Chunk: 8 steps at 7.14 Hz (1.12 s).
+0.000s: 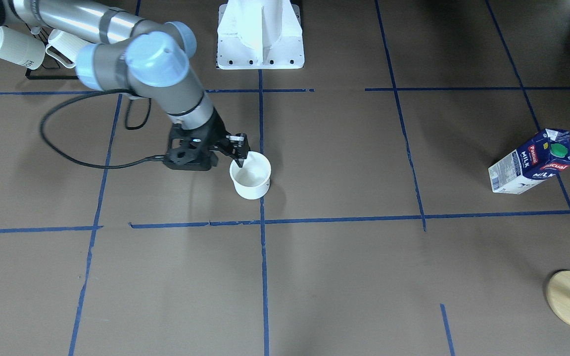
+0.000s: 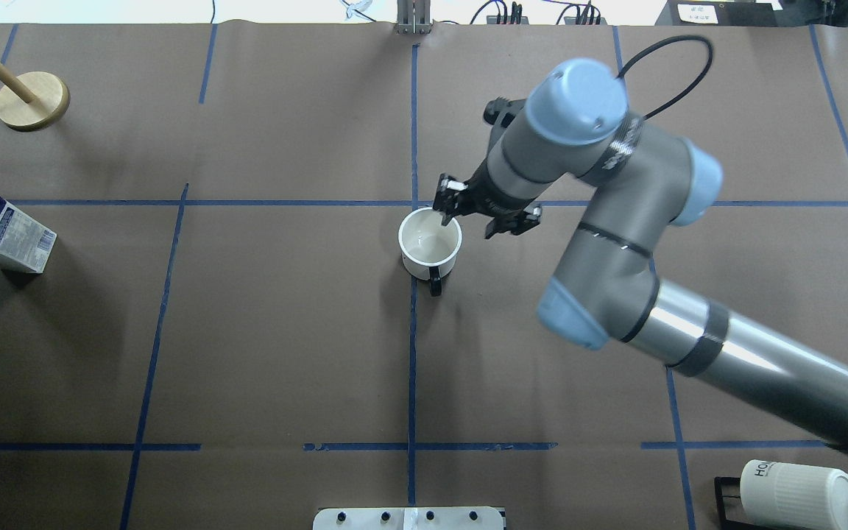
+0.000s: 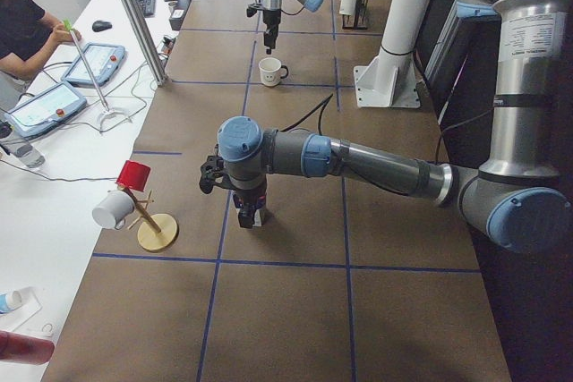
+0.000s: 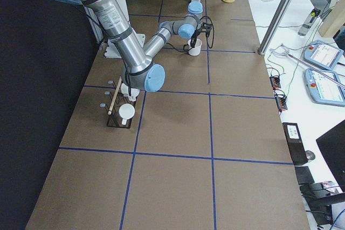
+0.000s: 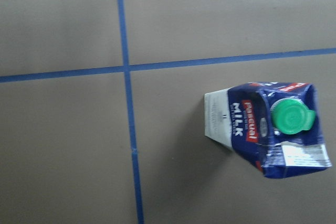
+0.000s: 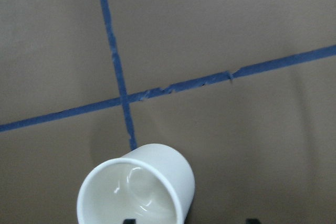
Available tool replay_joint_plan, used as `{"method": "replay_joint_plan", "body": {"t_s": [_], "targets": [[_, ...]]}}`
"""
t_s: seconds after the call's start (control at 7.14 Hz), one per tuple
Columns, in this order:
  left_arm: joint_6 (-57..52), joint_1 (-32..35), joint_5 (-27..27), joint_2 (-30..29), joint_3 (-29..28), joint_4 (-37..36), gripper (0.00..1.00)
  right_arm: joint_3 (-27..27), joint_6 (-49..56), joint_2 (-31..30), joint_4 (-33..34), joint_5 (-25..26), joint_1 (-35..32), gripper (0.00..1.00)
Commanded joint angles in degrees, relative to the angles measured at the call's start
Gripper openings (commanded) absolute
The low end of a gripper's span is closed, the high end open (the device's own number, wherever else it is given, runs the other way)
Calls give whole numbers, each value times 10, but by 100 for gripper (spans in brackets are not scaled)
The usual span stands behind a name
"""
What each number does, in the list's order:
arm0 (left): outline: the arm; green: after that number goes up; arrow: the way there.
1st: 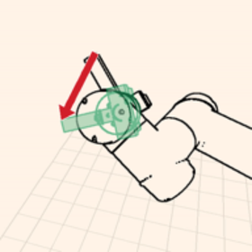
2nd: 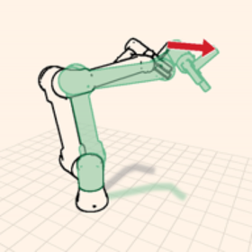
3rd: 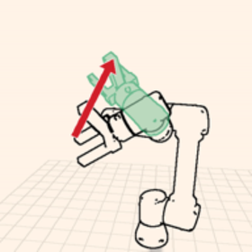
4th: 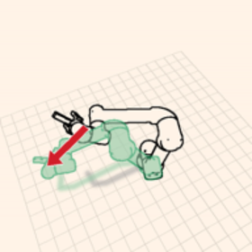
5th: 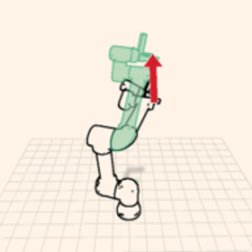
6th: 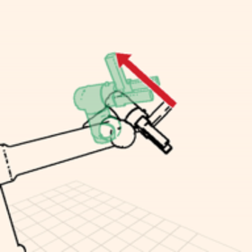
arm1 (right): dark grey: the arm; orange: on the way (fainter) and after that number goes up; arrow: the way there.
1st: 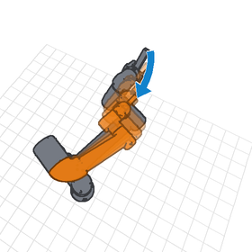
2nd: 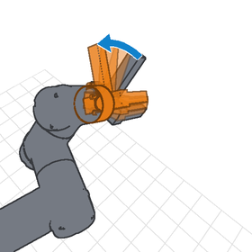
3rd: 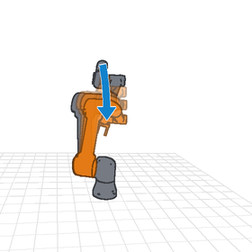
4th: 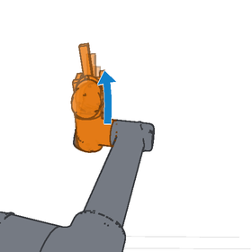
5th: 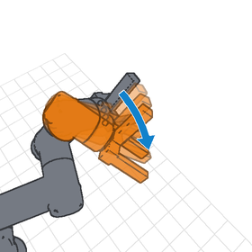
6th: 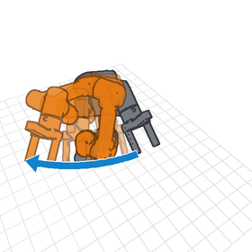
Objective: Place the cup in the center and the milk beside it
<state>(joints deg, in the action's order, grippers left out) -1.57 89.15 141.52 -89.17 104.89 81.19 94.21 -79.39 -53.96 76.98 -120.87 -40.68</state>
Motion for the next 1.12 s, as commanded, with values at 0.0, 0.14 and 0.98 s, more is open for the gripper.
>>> {"method": "replay_joint_plan", "body": {"t_s": [0.0,0.14,0.98], "targets": [[91,-28,-12,-59,-9,9,100,53,94,-89,1,-63,-63,100],[123,-75,-49,-74,-12,10,100,61,123,-117,0,-63,-76,100],[172,-168,-106,-93,-60,44,100,77,160,-155,-2,-54,-79,100]]}}
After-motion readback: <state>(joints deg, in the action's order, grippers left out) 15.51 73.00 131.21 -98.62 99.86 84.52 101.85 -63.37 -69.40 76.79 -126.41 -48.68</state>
